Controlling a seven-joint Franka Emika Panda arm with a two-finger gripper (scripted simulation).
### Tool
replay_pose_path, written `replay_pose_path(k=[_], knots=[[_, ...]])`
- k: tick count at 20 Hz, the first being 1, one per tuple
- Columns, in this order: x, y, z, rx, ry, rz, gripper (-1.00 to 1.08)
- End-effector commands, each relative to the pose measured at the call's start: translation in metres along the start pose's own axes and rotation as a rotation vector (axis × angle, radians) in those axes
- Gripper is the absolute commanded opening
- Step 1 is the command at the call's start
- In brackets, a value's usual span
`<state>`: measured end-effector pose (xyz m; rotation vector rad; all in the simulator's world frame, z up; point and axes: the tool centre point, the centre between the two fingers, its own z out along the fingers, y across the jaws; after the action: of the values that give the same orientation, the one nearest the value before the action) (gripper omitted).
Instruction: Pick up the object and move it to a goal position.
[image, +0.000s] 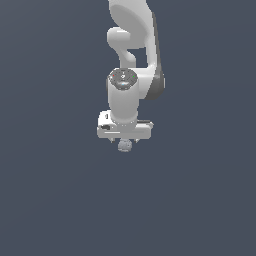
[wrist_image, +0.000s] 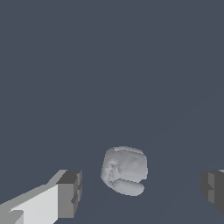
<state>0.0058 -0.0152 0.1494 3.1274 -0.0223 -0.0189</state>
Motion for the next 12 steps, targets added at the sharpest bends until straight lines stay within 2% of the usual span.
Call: replay_pose_path(k=[1, 12], knots=[[0.0, 0.0, 0.0, 0.0, 0.0, 0.0, 1.0], [0.013, 0.017, -0.019, -0.028, 0.032, -0.014, 1.0]])
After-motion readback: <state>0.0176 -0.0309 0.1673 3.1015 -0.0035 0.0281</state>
